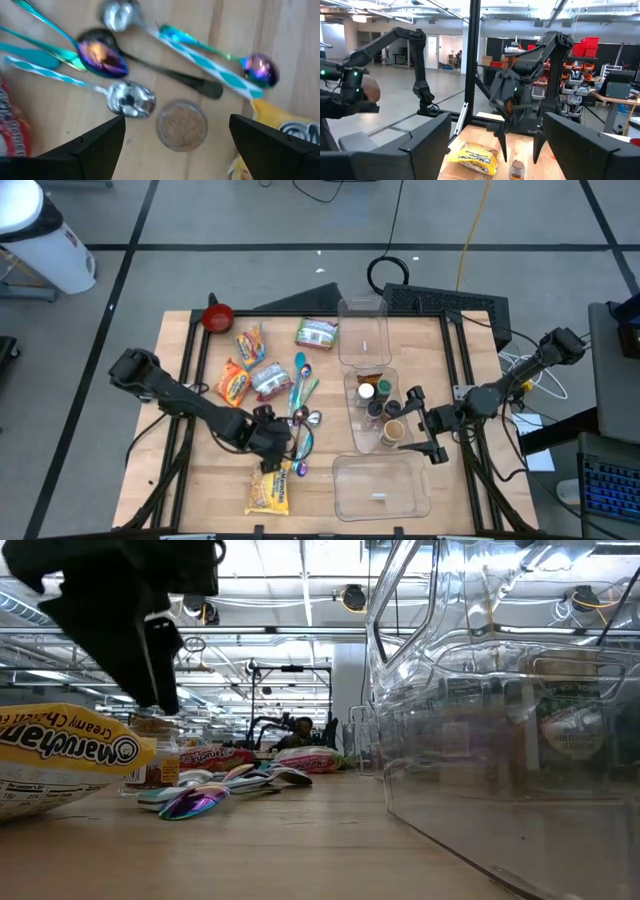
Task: Pick & Place Food Item
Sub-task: Put the yellow seasoning bottle into the middle transparent bin
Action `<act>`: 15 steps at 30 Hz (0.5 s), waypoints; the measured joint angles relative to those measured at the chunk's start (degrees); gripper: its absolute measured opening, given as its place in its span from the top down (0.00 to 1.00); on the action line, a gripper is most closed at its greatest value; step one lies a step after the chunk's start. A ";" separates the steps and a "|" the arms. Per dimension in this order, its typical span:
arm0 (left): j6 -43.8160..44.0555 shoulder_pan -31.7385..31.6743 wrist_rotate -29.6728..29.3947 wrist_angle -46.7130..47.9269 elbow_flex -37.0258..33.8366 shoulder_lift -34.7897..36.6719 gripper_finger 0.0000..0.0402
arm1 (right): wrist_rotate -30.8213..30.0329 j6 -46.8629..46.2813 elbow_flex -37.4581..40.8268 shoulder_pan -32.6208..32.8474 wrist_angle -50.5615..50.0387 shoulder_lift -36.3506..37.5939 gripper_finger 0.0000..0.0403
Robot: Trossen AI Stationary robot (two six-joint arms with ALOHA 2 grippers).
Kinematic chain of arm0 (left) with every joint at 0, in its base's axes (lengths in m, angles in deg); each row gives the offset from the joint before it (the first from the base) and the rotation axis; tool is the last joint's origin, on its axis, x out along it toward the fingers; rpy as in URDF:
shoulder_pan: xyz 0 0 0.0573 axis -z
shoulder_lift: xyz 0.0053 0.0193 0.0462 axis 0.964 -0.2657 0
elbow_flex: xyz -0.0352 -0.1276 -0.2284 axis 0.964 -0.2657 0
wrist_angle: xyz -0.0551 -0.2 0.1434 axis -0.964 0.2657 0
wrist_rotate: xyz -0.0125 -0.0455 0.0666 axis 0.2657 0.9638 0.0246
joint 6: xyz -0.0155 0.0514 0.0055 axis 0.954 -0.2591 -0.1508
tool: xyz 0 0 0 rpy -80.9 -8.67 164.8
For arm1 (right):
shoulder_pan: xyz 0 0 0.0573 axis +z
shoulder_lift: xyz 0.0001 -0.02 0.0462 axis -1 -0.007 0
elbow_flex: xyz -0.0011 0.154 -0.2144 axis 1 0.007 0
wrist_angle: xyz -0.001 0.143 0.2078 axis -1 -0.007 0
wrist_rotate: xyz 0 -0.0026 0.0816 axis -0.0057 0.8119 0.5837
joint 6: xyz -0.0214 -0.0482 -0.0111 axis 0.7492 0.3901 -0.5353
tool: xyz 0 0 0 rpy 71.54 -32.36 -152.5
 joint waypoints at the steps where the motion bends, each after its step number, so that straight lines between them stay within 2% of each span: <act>1: -0.51 -0.04 1.18 -0.02 0.00 -0.65 0.09 | -0.02 0.00 0.00 0.00 0.01 0.01 0.24; 4: -1.49 -0.04 3.60 -0.13 0.00 -2.55 0.09 | -0.02 0.00 0.00 0.00 -0.03 0.01 0.24; 10: -3.51 -0.99 3.39 -0.28 0.00 -4.53 0.10 | -0.04 -0.02 0.00 0.00 -0.01 0.01 0.24; 15: -3.67 -2.45 2.65 -0.79 0.00 -4.48 0.18 | -0.04 -0.02 0.00 0.00 -0.03 0.01 0.24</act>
